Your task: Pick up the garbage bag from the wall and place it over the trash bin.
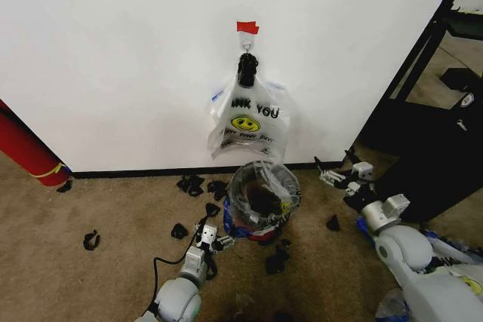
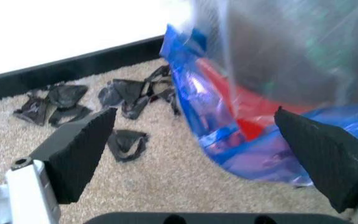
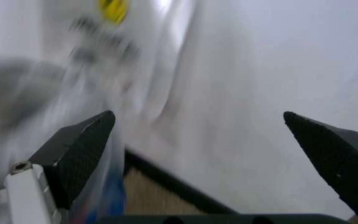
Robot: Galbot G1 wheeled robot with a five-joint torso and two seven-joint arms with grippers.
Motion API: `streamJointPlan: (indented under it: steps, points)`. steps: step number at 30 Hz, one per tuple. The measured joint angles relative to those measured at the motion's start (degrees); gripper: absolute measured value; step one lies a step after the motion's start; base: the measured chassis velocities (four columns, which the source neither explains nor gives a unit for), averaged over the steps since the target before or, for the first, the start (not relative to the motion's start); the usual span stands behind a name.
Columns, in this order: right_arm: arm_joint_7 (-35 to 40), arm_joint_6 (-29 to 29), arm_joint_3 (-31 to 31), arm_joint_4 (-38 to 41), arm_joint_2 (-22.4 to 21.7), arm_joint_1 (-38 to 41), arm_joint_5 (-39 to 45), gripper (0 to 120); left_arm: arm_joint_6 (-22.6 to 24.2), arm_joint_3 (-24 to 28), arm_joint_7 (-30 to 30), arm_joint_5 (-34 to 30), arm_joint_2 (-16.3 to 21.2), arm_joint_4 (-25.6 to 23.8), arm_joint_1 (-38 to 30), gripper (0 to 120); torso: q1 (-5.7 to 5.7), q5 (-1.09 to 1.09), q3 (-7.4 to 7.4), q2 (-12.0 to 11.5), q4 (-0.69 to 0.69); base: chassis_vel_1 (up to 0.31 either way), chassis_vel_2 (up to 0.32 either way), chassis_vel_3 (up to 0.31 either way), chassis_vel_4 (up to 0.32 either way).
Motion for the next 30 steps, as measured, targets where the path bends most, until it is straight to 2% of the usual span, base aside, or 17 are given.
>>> streamJointPlan:
  steps: [3, 5, 6, 9, 11, 12, 14, 16, 20, 25, 30]
  points:
    - [-4.18, 3.12, 1.81, -3.32, 0.64, 0.37, -3.02, 100, -0.01, 0.01, 0.00, 0.06, 0.05, -0.98, 0.37, 100, 0.00, 0.00, 0.00, 0.00, 0.01, 0.000, 0.000, 0.000, 0.000]
    - [-5.16, 6.89, 3.65, -6.53, 1.04, 0.57, -8.16, 100, 0.01, 0.15, -0.01, 0.06, 0.20, -1.89, 0.42, 100, 0.00, -0.01, 0.00, 0.00, 0.00, 0.000, 0.000, 0.000, 0.000]
    - [-5.16, 6.89, 3.65, -6.53, 1.04, 0.57, -8.16, 100, 0.01, 0.15, -0.01, 0.06, 0.20, -1.89, 0.42, 100, 0.00, -0.01, 0.00, 0.00, 0.00, 0.000, 0.000, 0.000, 0.000]
    - [-3.10, 12.34, 3.88, -11.15, 1.58, 1.51, -12.20, 100, 0.09, 0.32, -0.03, 0.16, 0.24, -3.13, 0.36, 100, 0.00, -0.02, 0.00, 0.00, -0.04, 0.000, 0.000, 0.000, 0.000]
    - [1.58, 15.61, 2.27, -15.17, 2.70, 3.37, -13.60, 100, 0.09, -0.08, -0.05, 0.36, 0.11, -4.64, 0.93, 100, 0.00, -0.03, 0.00, 0.00, -0.03, 0.000, 0.000, 0.000, 0.000]
    - [3.94, 17.54, 1.25, -18.17, 3.93, 4.86, -14.25, 100, 0.08, -0.39, -0.07, 0.47, 0.05, -5.53, 1.49, 100, 0.00, -0.01, 0.00, 0.00, 0.02, 0.000, 0.000, 0.000, 0.000]
    - [4.50, 18.09, 0.97, -19.05, 4.31, 5.30, -14.35, 100, 0.08, -0.49, -0.09, 0.51, 0.02, -5.86, 1.66, 100, 0.00, 0.00, 0.00, 0.00, 0.02, 0.000, 0.000, 0.000, 0.000]
    - [6.03, 20.26, -0.16, -23.33, 6.41, 7.53, -13.93, 100, 0.07, -0.76, -0.15, 0.65, 0.01, -7.06, 2.19, 100, 0.00, -0.01, 0.00, 0.00, 0.01, 0.000, 0.000, 0.000, 0.000]
    - [5.79, 20.74, -1.56, -27.73, 9.08, 10.27, -11.43, 100, 0.09, -1.30, -0.27, 0.81, 0.18, -8.18, 2.86, 100, 0.00, -0.01, 0.00, 0.00, 0.00, 0.000, 0.000, 0.000, 0.000]
    - [-2.65, 22.05, -1.80, -34.33, 11.92, 14.49, -7.50, 100, 0.19, -2.16, -0.61, 0.87, 0.26, -9.28, 3.38, 100, 0.00, -0.02, 0.00, 0.00, 0.00, 0.000, 0.000, 0.000, 0.000]
    - [-6.49, 22.09, -1.89, -37.58, 13.45, 16.88, -5.19, 100, 0.24, -2.39, -1.26, 0.87, 0.34, -9.52, 3.56, 100, 0.00, -0.02, 0.00, 0.00, 0.00, 0.000, 0.000, 0.000, 0.000]
